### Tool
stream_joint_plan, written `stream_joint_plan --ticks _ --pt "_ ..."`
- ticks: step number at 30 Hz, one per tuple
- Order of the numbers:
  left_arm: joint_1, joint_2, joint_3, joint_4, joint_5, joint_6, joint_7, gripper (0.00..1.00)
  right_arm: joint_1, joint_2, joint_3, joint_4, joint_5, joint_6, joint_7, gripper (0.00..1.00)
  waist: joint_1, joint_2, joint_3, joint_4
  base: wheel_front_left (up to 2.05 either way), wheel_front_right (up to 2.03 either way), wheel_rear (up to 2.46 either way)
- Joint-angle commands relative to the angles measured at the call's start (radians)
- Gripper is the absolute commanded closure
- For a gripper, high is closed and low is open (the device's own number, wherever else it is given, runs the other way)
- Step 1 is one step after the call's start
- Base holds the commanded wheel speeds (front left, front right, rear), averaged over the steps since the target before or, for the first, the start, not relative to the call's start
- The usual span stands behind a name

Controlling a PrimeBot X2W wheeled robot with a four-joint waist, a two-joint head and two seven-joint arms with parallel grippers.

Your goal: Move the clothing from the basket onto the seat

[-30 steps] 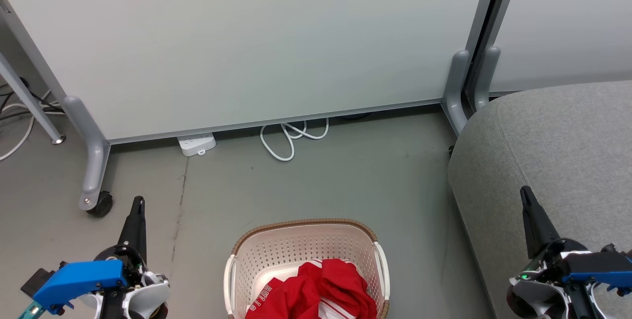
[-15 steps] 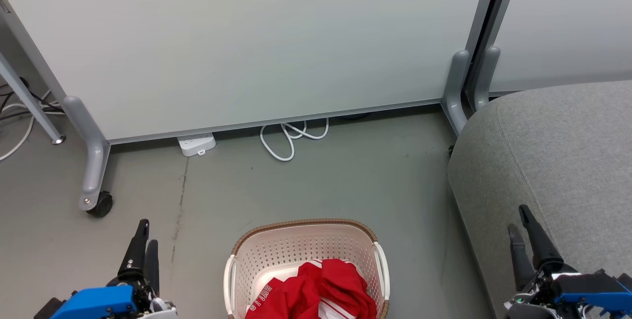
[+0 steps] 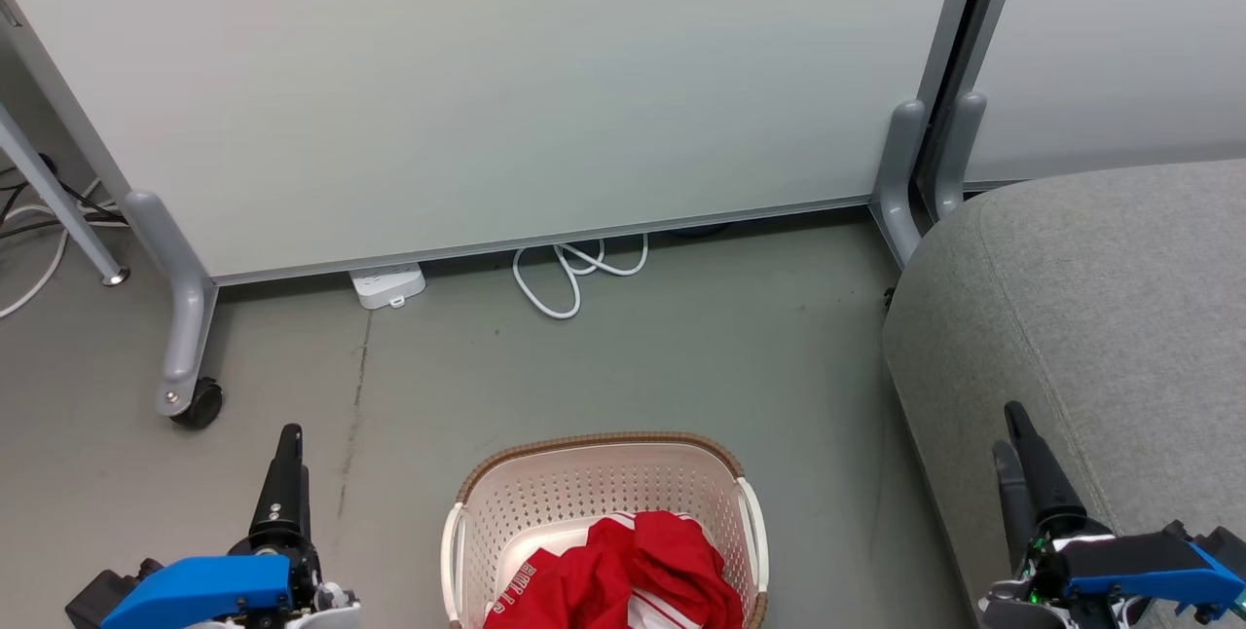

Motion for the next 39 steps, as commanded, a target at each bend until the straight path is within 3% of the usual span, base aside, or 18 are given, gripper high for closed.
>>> stream_joint_plan --ticks 1,20,39 --pt "-0.027 0.008 -0.012 -0.023 0.043 0.006 -0.011 0.00 -0.029 -0.006 0.006 -0.013 -0.038 0.001 -0.012 0.00 0.0000 0.0000 0.000 0.000 0.00 0.00 0.00" --pt "-0.015 0.010 -0.080 -0.061 0.454 0.033 -0.088 0.00 -0.030 -0.008 0.011 -0.017 -0.462 0.001 -0.089 0.00 0.0000 0.0000 0.001 0.002 0.00 0.00 0.00" --pt "-0.008 0.011 -0.122 -0.056 0.782 0.040 -0.151 0.00 -0.032 -0.010 0.019 -0.009 -0.750 0.002 -0.151 0.00 0.0000 0.0000 0.001 0.003 0.00 0.00 0.00"
